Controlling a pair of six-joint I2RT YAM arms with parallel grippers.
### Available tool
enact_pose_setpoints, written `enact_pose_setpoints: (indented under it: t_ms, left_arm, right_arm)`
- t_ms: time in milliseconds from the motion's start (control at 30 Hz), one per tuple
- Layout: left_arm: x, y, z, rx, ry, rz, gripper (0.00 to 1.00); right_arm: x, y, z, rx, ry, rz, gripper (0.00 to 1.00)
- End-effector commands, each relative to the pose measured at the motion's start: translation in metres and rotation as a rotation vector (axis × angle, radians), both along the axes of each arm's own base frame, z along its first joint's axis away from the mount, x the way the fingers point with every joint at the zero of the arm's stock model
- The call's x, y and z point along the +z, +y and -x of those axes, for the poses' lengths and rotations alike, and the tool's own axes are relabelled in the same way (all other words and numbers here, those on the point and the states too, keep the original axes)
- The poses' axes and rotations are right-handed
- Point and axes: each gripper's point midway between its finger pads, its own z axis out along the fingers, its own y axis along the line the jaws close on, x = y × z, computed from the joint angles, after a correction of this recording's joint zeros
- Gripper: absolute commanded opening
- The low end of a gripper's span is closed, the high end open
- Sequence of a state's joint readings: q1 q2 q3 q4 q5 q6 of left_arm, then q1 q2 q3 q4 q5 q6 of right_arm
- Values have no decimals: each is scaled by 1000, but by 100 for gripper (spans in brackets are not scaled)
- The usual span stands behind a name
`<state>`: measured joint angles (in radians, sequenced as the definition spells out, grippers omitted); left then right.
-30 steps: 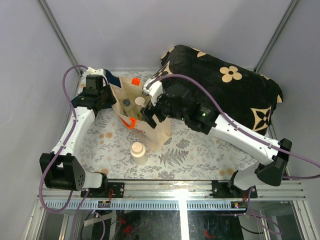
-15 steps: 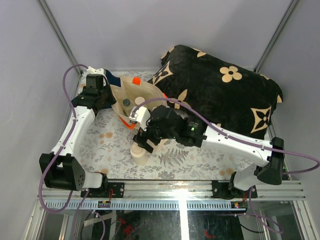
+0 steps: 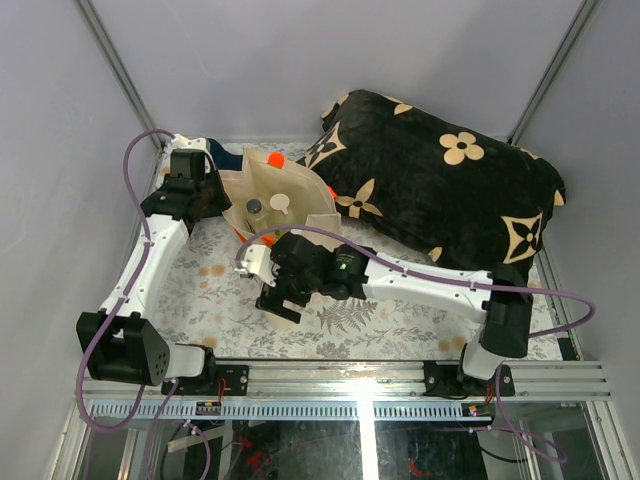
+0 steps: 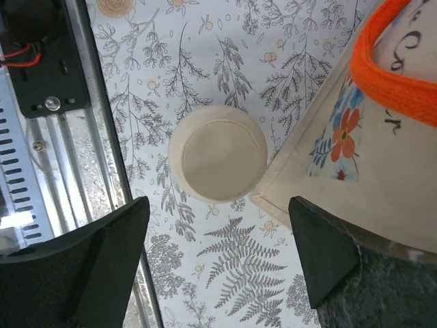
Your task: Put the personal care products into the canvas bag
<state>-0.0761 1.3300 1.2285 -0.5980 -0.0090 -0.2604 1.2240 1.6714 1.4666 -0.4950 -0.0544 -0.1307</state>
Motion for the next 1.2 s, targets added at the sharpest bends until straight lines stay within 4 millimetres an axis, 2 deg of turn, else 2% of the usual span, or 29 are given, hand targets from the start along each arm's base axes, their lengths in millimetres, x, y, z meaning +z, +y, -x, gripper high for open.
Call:
enact_pose_setpoints:
  t_ms: [0, 167, 667, 1167]
  left_arm:
    - [19, 0, 0, -3, -50, 6, 0]
    - [20, 2, 1, 6, -53, 1, 0]
    - [16, 2, 5, 15, -45, 11, 0]
    - [13, 1, 5, 0, -40, 0, 0]
  right_arm:
    - [-7, 14, 0, 72, -28, 2, 91]
    - [-20, 20, 1, 124, -22, 46, 94]
    - [-47, 43, 4, 181, 15, 49, 95]
    - [-68, 50, 0, 176, 22, 78, 95]
